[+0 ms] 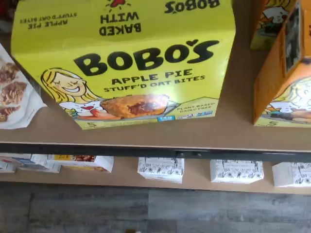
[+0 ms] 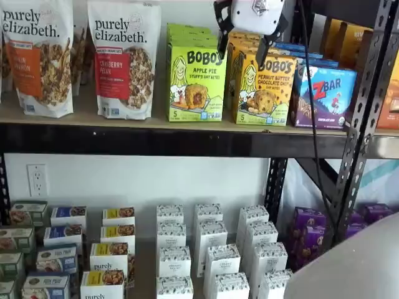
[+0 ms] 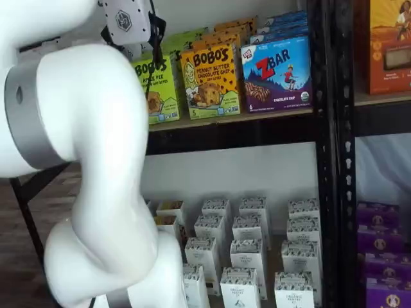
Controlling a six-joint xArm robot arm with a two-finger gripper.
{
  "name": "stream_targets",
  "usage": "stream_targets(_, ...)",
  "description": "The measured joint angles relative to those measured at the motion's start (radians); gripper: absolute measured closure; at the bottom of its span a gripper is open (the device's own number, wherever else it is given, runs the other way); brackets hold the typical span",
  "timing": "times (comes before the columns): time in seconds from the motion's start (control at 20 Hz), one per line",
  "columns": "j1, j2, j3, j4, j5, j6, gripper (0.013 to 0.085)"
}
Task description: Pick the green box on the top shelf, the fourth from the left
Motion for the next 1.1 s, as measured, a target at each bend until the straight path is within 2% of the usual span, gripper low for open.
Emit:
stream_targets(0.55, 0.044, 0.060, -0.052, -0.030, -0.017, 0.042, 0.0130)
stream_targets(1.1, 0.038, 0.110, -0.091, -0.031, -0.030, 0.037, 0.0130)
